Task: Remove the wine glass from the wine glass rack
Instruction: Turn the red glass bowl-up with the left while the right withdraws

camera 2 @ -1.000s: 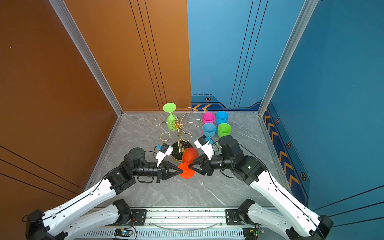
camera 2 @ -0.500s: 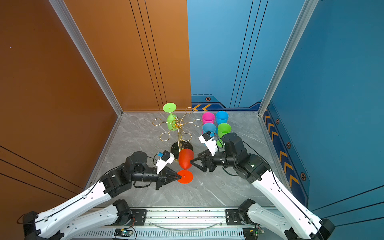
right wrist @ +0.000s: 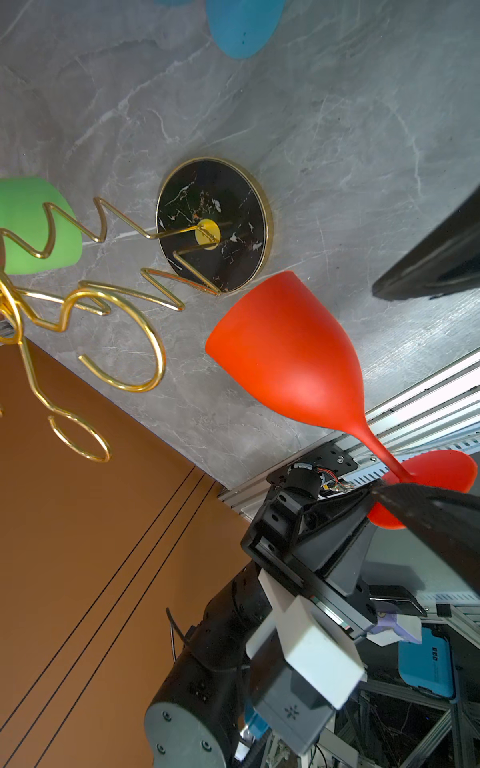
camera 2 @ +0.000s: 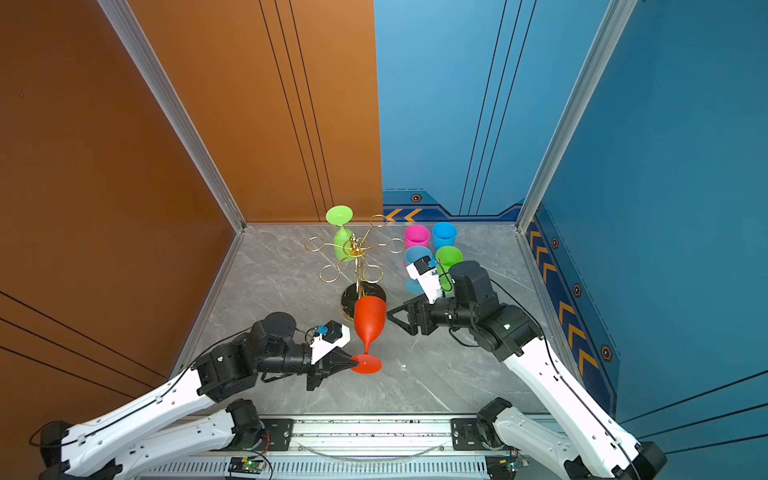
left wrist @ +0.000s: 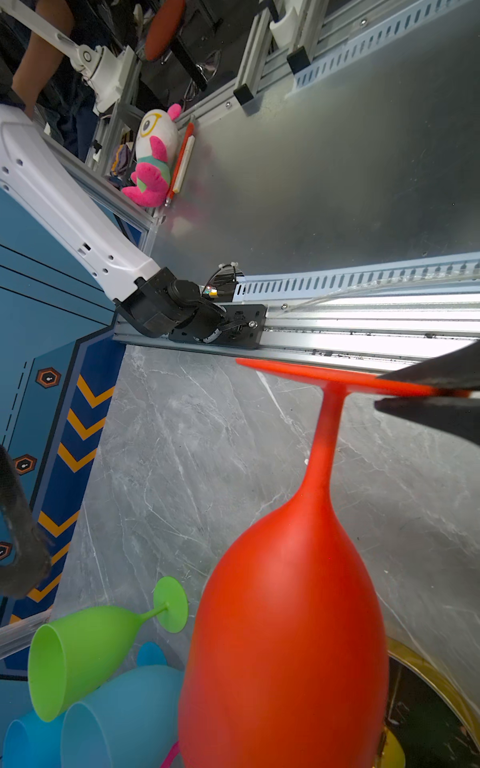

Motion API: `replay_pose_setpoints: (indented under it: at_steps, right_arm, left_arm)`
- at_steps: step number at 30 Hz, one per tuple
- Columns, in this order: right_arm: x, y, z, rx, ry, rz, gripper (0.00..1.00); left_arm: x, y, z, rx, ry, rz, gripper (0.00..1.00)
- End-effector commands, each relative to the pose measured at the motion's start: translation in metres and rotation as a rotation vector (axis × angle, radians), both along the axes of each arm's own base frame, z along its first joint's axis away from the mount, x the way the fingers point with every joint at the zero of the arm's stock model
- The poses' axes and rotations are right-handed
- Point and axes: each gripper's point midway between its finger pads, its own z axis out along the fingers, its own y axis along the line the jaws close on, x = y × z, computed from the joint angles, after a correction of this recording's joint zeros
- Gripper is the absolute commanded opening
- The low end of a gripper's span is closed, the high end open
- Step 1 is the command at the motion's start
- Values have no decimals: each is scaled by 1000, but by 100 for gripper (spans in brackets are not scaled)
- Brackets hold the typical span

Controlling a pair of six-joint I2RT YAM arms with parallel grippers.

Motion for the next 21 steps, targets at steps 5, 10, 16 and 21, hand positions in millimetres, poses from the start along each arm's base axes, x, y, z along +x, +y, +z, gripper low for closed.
replay_pose_setpoints:
  at_steps: [5,10,16,21]
  right_arm:
    - [12,-8,-1,-5,58,-65,71]
    - [18,-11,1,7,82,-77,71]
    - [27,-13,2,16,126,-93,71]
    - [36,-14,1,16,167,-107,70]
  left_arm:
    - [0,7,1,56,-208,-29,0]
    - [6,14,-3,105,-314,-11,0]
    - [7,20,-13,169,-443,-42,0]
    - [-1,22,-25,200,-523,-117,0]
